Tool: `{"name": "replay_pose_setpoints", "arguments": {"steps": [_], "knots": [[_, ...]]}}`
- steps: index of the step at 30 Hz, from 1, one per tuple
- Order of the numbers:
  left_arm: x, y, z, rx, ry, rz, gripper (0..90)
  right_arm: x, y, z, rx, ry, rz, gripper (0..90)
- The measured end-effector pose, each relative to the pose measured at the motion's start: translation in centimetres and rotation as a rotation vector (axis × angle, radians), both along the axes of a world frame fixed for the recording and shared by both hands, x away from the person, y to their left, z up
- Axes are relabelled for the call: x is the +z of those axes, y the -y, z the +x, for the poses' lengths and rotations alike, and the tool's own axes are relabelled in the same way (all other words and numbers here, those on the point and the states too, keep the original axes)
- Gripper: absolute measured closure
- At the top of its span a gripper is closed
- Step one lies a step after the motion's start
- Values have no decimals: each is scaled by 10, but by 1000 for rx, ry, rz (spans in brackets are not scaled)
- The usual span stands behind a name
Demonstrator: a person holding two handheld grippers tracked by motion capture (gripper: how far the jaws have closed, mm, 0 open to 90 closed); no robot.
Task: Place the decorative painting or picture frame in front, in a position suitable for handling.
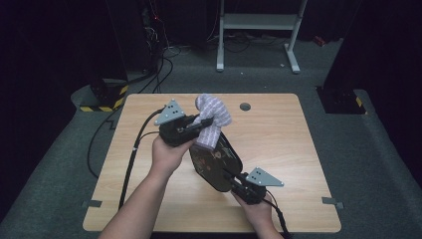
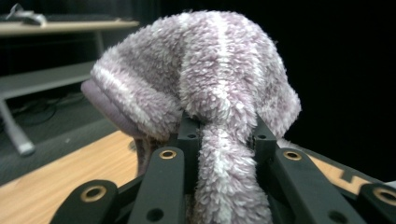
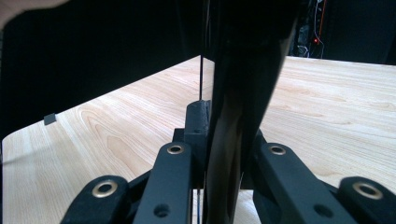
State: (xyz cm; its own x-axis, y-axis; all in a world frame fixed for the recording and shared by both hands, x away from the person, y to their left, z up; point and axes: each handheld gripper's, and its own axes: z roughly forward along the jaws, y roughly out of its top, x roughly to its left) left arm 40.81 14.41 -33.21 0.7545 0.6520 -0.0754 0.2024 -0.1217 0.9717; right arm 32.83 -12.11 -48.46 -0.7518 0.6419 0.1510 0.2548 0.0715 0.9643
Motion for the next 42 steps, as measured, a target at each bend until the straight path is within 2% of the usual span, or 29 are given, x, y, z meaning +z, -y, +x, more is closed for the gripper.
{"name": "replay_pose_setpoints", "arguments": {"steps": [1, 2, 3, 4, 9, 10, 12, 15, 16, 19, 20, 21, 23, 25, 26, 27, 29, 32, 34, 35, 36, 38, 39, 42], "knots": [[0, 0, 0, 0, 0, 0, 731, 0, 0, 0, 0, 0, 0, 803], [-9, -8, 7, 19, -31, 1, 731, 0, 0, 0, 1, 1, 0, 803], [-9, -8, 7, 19, -31, 1, 731, 0, 0, 0, 1, 1, 0, 803], [-20, -14, 13, 32, -69, -2, 732, 0, 0, 0, 1, 2, 1, 803], [-53, -25, 25, 53, -145, 9, 732, 0, 0, 0, 1, 0, 3, 803], [-53, -25, 25, 53, -145, 9, 732, 0, 0, 0, 1, 0, 3, 803], [-65, -32, 28, 71, -170, 7, 732, -1, 0, 0, 1, 2, 3, 803], [-71, -36, 30, 85, -182, 16, 732, -1, 0, 0, 1, 3, 3, 803], [-76, -40, 32, 93, -198, 17, 732, -1, 0, 0, 2, 3, 3, 803], [-78, -42, 32, 93, -208, 1, 731, -1, 0, 0, 3, 3, 3, 803], [-77, -42, 31, 91, -203, -3, 731, -1, 0, 0, 3, 5, 3, 803], [-74, -42, 29, 78, -194, -25, 732, -1, 0, 0, 4, 6, 1, 803], [-70, -41, 28, 69, -189, -32, 732, 0, 0, -1, 3, 7, -1, 803], [-59, -35, 22, 47, -158, -36, 732, 0, -1, -1, 5, 11, -3, 804], [-59, -35, 22, 47, -158, -36, 731, 0, -1, -1, 6, 11, -4, 804], [-50, -30, 17, 39, -132, -35, 732, 0, -1, -2, 7, 11, -5, 804], [-42, -28, 13, 35, -107, -40, 733, 0, -1, -2, 9, 14, -7, 804], [-35, -26, 10, 22, -95, -55, 732, 0, -1, -2, 11, 13, -10, 804], [-24, -23, 4, 9, -65, -73, 732, 0, -1, -3, 11, 13, -11, 804], [-24, -23, 4, 9, -65, -73, 732, 0, -1, -3, 11, 13, -11, 804], [-15, -19, -1, -5, -36, -77, 732, -1, -2, -2, 12, 13, -10, 804], [-11, -17, -4, -12, -23, -78, 732, -1, -2, -2, 13, 12, -9, 804], [-4, -9, -9, -25, 12, -61, 732, -1, -2, -2, 11, 12, -8, 804], [2, 3, -15, -45, 40, -35, 731, -1, -2, -1, 4, 4, -5, 804]]}}
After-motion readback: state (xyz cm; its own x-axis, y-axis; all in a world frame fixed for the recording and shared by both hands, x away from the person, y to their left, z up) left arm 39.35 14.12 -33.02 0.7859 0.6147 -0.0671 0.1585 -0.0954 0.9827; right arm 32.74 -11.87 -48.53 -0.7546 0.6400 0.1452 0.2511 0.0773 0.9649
